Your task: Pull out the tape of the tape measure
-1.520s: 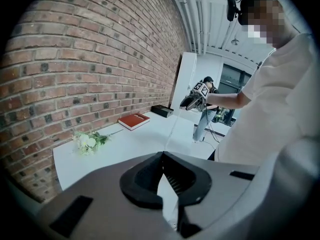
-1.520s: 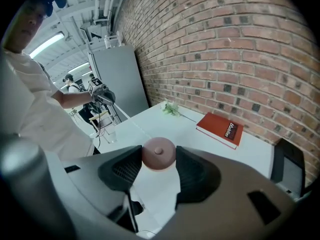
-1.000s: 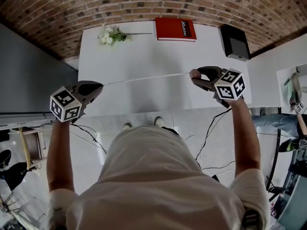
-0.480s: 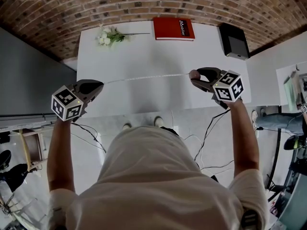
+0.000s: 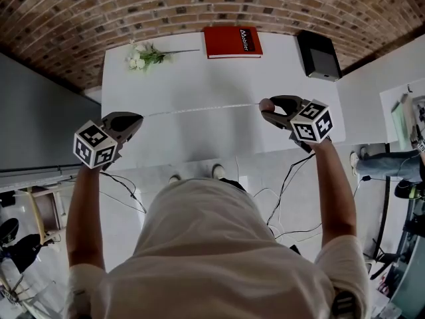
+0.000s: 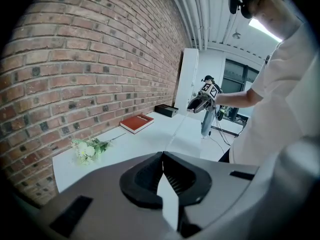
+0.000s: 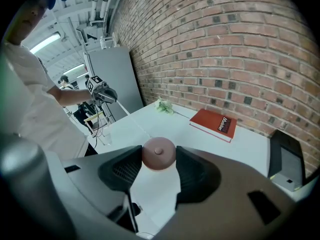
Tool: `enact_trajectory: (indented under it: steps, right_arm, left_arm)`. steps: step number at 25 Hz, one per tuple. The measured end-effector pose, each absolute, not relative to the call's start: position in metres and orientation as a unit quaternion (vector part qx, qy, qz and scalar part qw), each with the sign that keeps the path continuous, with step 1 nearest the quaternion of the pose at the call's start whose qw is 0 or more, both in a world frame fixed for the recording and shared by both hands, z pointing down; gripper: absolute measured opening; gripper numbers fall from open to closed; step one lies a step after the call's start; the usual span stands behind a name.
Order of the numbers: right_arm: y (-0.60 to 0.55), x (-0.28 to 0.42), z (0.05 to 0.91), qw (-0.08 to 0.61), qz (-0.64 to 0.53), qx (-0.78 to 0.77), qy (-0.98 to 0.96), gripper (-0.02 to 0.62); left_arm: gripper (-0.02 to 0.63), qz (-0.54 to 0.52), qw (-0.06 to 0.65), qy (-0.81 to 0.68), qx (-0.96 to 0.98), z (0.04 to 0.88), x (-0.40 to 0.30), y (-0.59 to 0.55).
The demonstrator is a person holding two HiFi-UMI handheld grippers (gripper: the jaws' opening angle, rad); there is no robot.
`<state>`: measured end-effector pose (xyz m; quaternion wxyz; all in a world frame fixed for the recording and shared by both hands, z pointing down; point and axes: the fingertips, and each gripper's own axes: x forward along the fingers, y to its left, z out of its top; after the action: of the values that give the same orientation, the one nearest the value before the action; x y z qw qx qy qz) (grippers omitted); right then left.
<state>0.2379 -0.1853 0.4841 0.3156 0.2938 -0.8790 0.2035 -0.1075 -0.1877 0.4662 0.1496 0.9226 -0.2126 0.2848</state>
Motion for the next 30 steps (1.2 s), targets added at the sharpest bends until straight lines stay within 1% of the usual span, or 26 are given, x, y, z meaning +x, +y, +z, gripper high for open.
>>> enact_trajectory:
  steps: [10, 15, 30]
  right_arm:
    - [-0.199, 0.260, 0.516, 0.331, 0.210, 0.306, -0.868, 0.218]
    - [-0.217, 0.269, 0.538, 0.327, 0.219, 0.324, -0.860, 0.218]
    - [-0.262, 0.286, 0.628, 0.342, 0.244, 0.339, -0.842, 0.218]
  left_arm:
    - [-0.002, 0.305, 0.165, -0.234, 0.908, 0.503, -0.086, -0.215]
    - [-0.003, 0.320, 0.175, -0.248, 0.897, 0.529, -0.076, -0.231]
    - [-0.002, 0.351, 0.206, -0.293, 0.865, 0.613, -0.058, -0.281]
